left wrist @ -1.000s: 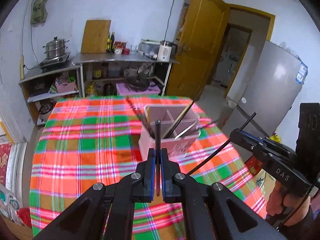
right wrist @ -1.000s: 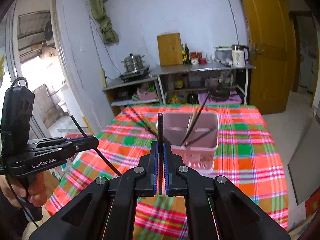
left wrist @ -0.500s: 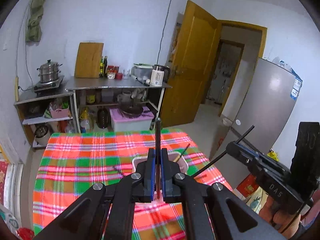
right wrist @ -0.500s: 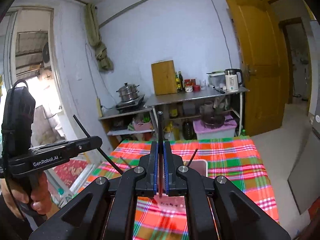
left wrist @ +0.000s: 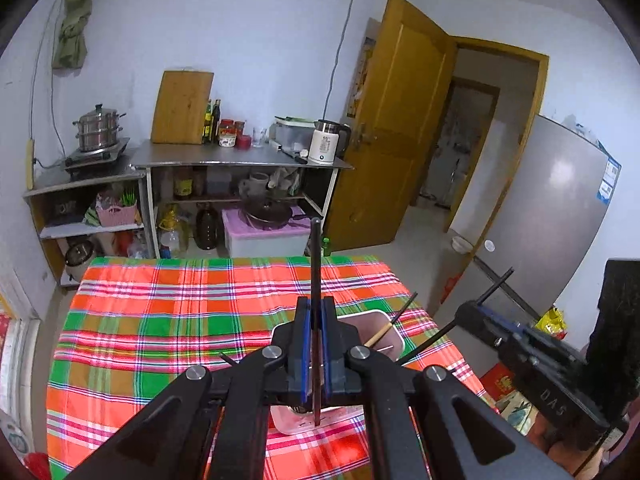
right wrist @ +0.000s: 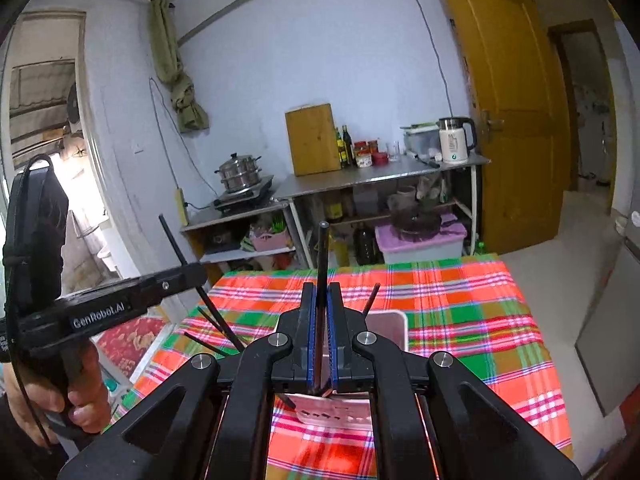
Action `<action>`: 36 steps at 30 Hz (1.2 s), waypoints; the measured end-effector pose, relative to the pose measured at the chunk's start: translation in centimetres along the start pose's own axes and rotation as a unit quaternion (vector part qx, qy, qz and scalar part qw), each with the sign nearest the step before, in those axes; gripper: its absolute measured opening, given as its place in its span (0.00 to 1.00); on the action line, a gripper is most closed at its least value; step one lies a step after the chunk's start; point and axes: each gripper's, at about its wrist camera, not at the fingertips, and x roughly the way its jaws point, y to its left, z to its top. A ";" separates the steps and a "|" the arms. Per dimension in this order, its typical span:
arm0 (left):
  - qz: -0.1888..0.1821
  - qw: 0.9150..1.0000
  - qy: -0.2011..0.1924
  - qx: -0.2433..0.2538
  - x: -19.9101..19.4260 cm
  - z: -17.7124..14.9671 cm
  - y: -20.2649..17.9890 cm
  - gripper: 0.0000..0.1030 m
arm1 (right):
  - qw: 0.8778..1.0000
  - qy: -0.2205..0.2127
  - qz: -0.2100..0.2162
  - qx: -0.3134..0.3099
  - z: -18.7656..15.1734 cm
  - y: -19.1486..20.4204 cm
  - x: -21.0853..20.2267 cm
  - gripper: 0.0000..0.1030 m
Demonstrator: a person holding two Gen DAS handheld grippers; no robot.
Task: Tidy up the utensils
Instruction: 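Lower both black chopsticks into the pink basket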
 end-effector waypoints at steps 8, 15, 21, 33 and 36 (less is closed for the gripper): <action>-0.015 0.999 -0.031 -0.003 -2.4 3.3 0.2 0.04 | 1.000 0.005 0.002 -0.003 0.0 0.0 0.5 0.05; -0.007 1.000 -0.003 -0.001 0.2 1.8 0.3 0.04 | 1.000 0.007 -0.001 -0.001 -0.1 -0.3 0.8 0.05; -0.001 0.999 0.042 0.000 3.3 -0.5 0.9 0.04 | 1.000 0.022 -0.005 -0.004 -1.0 -0.3 1.7 0.05; 0.007 0.997 0.069 0.021 4.6 -2.7 1.2 0.05 | 0.996 0.083 -0.005 -0.013 -3.6 -0.5 4.7 0.05; 0.003 0.998 0.061 0.020 3.8 -2.7 1.2 0.05 | 0.997 0.080 0.002 -0.006 -3.3 -0.5 4.1 0.05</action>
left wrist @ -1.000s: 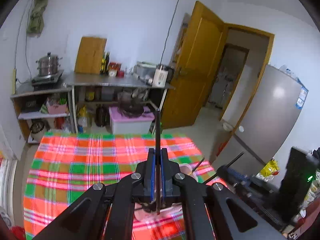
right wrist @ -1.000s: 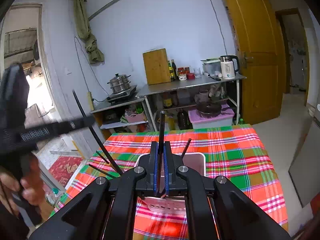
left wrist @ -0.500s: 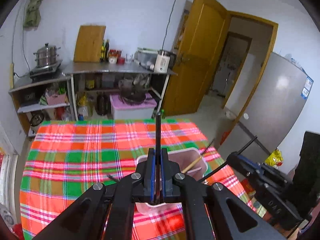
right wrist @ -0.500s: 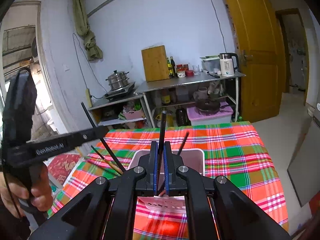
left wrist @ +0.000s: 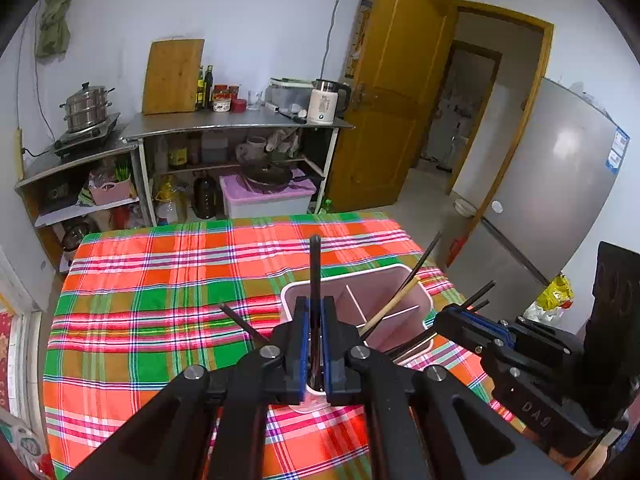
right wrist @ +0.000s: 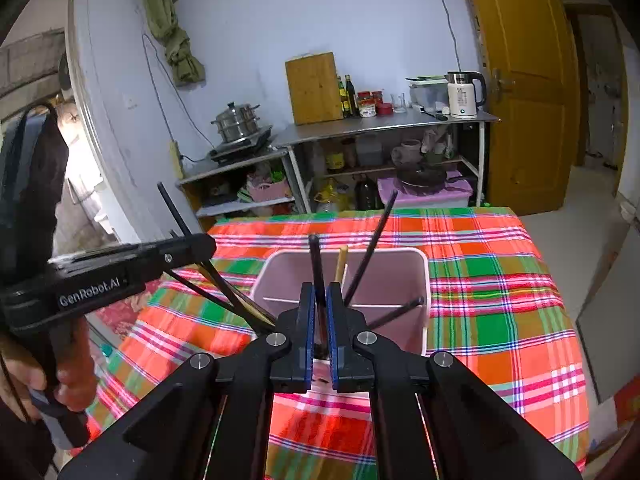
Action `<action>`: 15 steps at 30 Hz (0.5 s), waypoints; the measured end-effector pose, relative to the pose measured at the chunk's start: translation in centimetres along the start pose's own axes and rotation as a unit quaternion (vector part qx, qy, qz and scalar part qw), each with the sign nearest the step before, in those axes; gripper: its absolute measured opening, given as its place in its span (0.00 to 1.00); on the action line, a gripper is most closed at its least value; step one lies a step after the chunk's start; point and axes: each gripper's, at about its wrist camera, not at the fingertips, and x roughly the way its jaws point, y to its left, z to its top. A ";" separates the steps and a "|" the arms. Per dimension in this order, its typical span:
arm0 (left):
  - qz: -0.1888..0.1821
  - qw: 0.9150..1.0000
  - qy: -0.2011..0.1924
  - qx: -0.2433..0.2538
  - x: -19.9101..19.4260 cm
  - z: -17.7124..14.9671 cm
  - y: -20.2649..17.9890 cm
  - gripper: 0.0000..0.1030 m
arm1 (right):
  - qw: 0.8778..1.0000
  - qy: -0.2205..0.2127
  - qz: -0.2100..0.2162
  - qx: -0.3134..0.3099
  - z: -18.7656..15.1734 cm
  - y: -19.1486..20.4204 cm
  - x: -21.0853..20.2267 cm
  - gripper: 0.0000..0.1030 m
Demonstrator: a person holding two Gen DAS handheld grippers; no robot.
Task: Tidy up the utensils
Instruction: 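Lower both black chopsticks into the pink basket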
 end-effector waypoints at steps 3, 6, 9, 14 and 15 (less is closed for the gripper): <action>0.001 1.000 -0.013 -0.002 -1.1 0.1 0.0 0.06 | 1.000 -0.016 0.003 -0.002 0.5 0.3 -1.4 0.08; -0.001 1.000 -0.023 -0.007 -2.5 0.2 0.1 0.13 | 1.000 -0.029 0.005 -0.001 0.9 0.5 -2.9 0.09; 0.000 0.999 -0.032 -0.006 -3.9 0.1 0.0 0.14 | 0.999 -0.042 0.002 -0.001 0.9 0.6 -4.5 0.09; 0.000 0.998 -0.054 -0.010 -6.6 -0.6 -0.1 0.14 | 0.998 -0.056 0.003 0.003 0.3 0.6 -7.0 0.09; -0.002 0.998 -0.058 -0.012 -7.2 -0.9 -0.1 0.14 | 0.998 -0.058 0.004 0.003 -0.1 0.6 -7.6 0.09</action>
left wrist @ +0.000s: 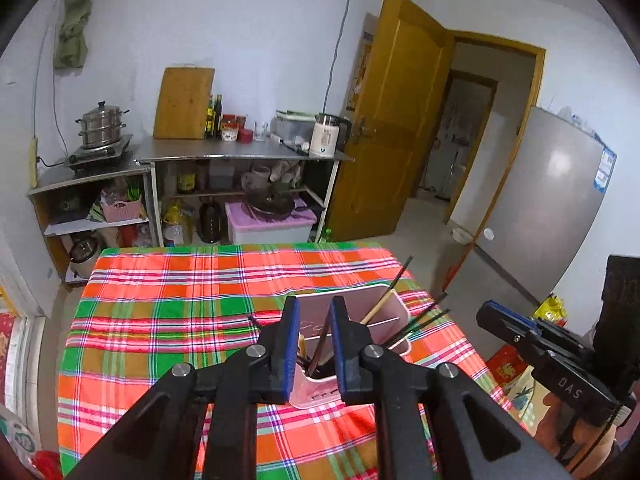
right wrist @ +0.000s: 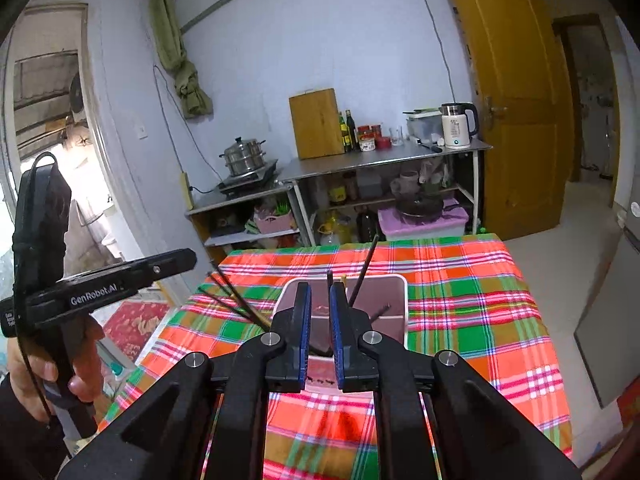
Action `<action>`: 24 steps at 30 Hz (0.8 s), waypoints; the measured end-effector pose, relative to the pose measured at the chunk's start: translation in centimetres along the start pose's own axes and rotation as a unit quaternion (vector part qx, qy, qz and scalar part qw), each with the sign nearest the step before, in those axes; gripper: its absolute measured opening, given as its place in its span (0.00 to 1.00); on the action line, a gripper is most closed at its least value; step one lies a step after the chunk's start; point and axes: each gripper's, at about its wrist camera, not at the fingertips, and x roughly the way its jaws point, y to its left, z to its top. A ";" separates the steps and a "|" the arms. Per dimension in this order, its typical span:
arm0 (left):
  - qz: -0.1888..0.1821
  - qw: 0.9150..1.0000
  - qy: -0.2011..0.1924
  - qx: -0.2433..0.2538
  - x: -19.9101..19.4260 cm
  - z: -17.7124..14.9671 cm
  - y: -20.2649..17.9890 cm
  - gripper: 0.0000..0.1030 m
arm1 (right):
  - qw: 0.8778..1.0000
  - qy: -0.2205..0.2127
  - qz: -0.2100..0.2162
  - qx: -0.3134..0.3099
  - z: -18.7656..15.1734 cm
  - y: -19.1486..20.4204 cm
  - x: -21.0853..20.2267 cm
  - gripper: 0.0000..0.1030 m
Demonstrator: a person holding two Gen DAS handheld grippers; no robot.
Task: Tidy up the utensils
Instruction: 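Lower both black chopsticks into the pink basket, then open both tools to release the chopsticks and withdraw from the basket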
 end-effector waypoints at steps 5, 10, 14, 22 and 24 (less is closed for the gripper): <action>0.005 1.000 -0.015 0.009 -2.5 -2.7 -0.6 0.15 | 1.000 -0.009 -0.003 -0.003 -1.7 0.5 -2.3 0.10; 0.010 1.000 -0.020 0.011 -3.9 -6.9 -1.5 0.30 | 1.000 -0.008 -0.010 -0.015 -4.6 1.4 -3.7 0.26; 0.009 1.000 -0.017 0.009 -4.4 -10.7 -2.2 0.34 | 1.000 0.003 -0.014 -0.021 -7.3 2.0 -4.2 0.26; 0.025 1.000 -0.012 0.001 -4.4 -16.4 -2.8 0.43 | 0.999 0.017 -0.026 -0.034 -12.1 2.7 -4.6 0.26; 0.033 0.999 -0.012 0.001 -4.4 -17.5 -2.7 0.43 | 0.999 0.018 -0.029 -0.036 -13.0 2.7 -4.5 0.26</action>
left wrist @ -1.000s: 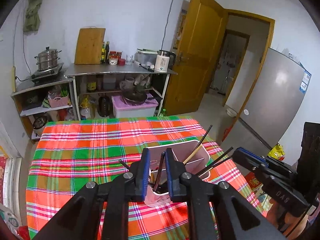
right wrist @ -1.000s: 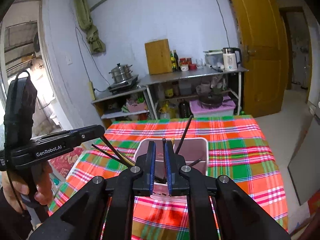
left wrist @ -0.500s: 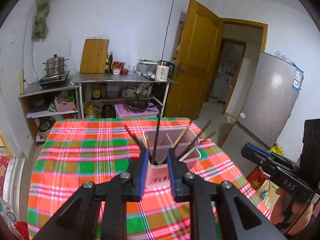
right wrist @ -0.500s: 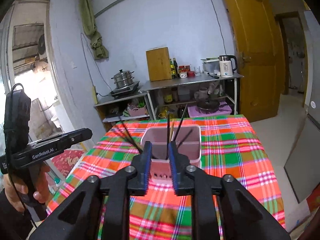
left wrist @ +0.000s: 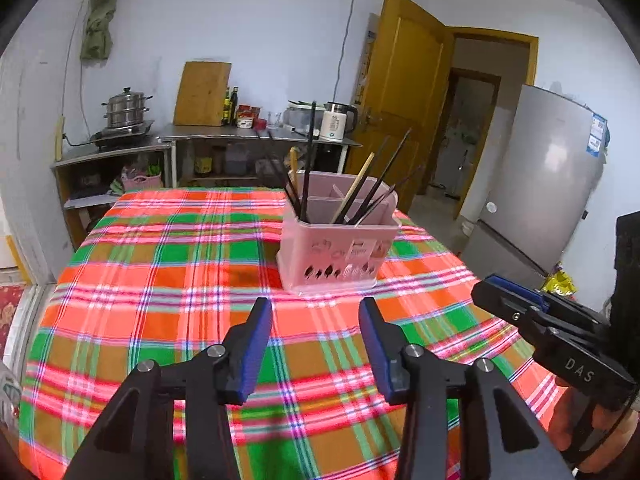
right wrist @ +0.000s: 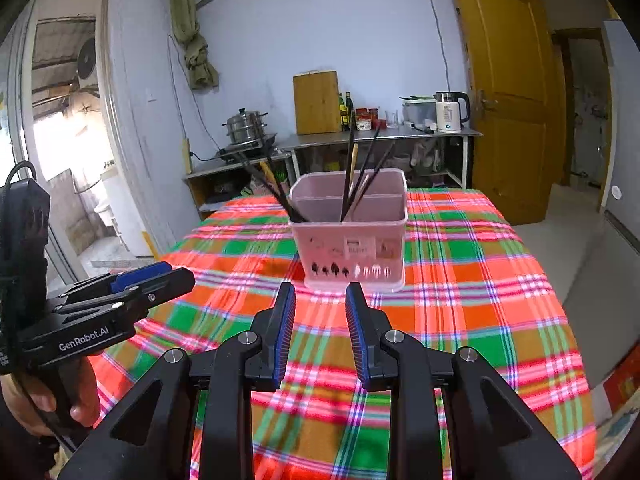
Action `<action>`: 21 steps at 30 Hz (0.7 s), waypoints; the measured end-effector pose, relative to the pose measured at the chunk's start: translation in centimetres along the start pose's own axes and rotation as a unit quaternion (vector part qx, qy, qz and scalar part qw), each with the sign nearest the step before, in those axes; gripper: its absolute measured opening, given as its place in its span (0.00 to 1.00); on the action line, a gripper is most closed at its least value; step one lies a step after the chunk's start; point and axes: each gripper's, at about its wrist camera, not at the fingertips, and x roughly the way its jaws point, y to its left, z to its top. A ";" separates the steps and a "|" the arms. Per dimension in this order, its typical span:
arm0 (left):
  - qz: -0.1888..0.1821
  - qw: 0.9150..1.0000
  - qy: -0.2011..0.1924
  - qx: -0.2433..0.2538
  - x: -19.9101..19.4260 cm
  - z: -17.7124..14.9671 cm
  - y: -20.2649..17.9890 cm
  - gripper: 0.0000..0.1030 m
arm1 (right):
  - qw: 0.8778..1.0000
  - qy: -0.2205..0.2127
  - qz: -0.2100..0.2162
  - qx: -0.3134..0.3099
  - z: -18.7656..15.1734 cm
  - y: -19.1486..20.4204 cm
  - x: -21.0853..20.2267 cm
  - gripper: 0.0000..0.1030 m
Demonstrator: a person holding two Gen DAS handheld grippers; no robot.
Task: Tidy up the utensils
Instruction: 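Open both tools to release the chopsticks and withdraw from the basket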
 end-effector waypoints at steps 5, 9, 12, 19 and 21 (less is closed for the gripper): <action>0.016 1.000 0.001 -0.001 -0.1 -2.3 0.1 0.43 | 1.000 0.001 -0.006 -0.003 -2.3 0.4 0.1 0.26; 0.016 1.000 0.003 -0.001 -0.1 -3.6 0.0 0.43 | 1.000 -0.002 -0.012 -0.008 -3.5 0.6 0.0 0.26; 0.017 1.000 0.002 -0.001 -0.1 -4.4 0.0 0.43 | 1.000 -0.008 -0.016 -0.008 -4.0 0.5 -0.2 0.27; 0.025 1.000 0.009 0.000 0.1 -5.3 -0.1 0.44 | 1.000 0.000 -0.015 -0.011 -4.6 0.6 -0.2 0.27; 0.025 1.000 0.010 0.001 0.0 -5.3 -0.2 0.43 | 1.000 0.003 -0.016 -0.010 -4.7 0.7 -0.1 0.27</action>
